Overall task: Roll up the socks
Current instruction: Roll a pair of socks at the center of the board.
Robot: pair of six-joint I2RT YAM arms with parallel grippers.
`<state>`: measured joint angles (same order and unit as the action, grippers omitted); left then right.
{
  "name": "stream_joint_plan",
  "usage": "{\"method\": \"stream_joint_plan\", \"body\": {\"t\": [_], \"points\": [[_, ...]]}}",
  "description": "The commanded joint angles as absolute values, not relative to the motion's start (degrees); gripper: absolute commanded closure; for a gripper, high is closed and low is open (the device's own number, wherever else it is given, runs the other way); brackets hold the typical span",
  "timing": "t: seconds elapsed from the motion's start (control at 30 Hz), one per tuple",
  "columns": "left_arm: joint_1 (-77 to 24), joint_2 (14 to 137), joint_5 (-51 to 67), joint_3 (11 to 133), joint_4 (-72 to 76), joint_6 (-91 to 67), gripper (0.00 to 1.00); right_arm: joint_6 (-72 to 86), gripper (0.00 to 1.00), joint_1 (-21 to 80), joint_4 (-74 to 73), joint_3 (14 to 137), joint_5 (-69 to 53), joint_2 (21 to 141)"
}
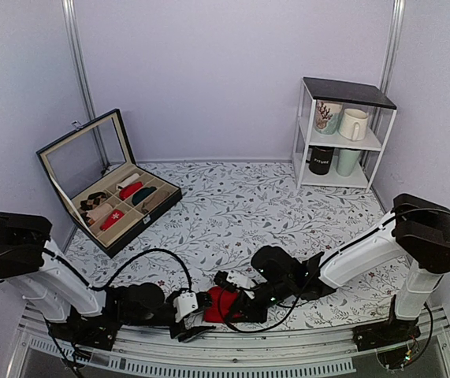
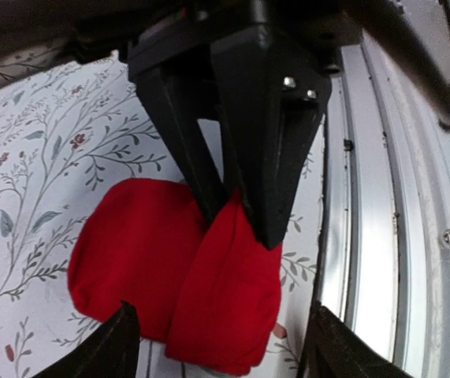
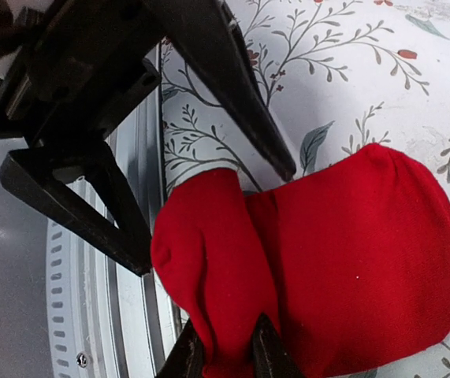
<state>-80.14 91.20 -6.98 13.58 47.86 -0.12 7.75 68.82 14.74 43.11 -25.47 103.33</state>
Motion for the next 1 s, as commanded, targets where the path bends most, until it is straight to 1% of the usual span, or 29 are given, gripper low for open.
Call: {"method": "stream_joint_plan", "body": {"t": [0.0, 0.1, 0.23, 0.3, 0.6, 0.97], "points": [[-80.1, 86.3, -11.0, 11.2, 50.3, -0.1, 0.25, 8.2, 0.82, 69.0, 4.4, 41.2, -24.5, 107.8], [-80.0, 83.5, -10.9, 11.0, 49.4, 0.5, 0.30, 8.2, 0.82, 68.9, 4.2, 41.5, -24.7, 108.0], [-79.0, 84.4, -8.5, 11.6, 49.4, 0.8, 0.43, 8.0, 0.82, 68.8, 3.9, 42.1, -24.8, 108.4], [-78.7, 85.8, -7.3, 11.9, 50.1, 0.6, 0.44, 7.9, 0.82, 68.7, 3.7, 42.3, -24.8, 108.5], [-77.4, 89.5, -4.7, 12.5, 52.0, 0.2, 0.43, 7.7, 0.82, 68.7, 3.2, 42.2, -24.8, 108.2], [-76.6, 91.4, -2.4, 13.5, 52.0, 0.3, 0.53, 7.6, 0.82, 68.5, 2.5, 43.1, -25.1, 109.0]]}}
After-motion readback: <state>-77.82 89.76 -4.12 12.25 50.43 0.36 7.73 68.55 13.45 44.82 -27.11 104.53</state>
